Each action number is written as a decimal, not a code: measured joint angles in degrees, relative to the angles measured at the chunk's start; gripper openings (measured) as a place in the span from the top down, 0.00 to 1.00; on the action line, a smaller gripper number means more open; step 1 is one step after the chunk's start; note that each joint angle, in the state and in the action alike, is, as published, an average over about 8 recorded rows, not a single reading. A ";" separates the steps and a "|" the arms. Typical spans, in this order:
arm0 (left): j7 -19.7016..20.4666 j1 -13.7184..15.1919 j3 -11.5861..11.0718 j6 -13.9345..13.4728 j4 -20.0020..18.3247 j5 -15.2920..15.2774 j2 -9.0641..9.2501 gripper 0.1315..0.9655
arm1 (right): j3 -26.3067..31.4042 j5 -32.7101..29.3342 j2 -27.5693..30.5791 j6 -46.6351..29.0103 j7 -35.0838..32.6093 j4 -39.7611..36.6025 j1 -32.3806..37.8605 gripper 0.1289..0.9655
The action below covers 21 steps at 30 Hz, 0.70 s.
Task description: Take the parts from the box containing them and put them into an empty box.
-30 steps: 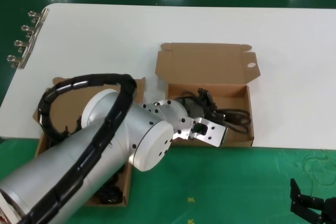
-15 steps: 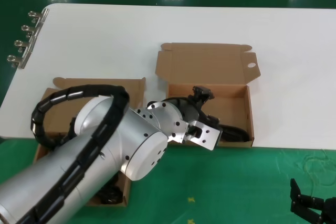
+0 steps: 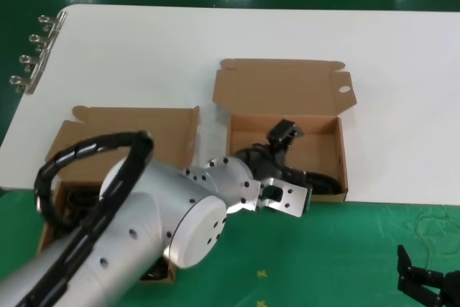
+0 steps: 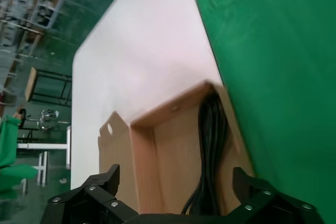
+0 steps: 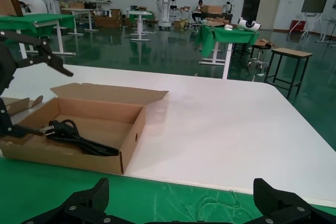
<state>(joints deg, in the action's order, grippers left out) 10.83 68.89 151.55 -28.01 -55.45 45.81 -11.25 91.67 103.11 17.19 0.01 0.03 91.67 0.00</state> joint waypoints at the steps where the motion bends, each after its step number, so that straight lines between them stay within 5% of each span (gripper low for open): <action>1: -0.13 -0.80 -0.70 0.33 -0.42 0.67 -0.07 0.29 | 0.00 0.00 0.00 0.00 0.00 0.00 0.00 0.00; 5: -0.69 -4.38 -3.81 1.76 -2.30 3.64 -0.38 0.29 | 0.00 0.01 0.00 0.00 0.00 0.00 0.00 0.00; 21: -3.13 -19.91 -17.28 8.08 -10.45 16.54 -1.72 0.03 | 0.00 0.00 0.00 0.00 -0.01 0.00 0.00 0.00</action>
<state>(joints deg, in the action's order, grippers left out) 7.70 48.98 134.27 -19.93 -65.90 62.35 -12.96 91.67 103.12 17.19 0.00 0.02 91.67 0.00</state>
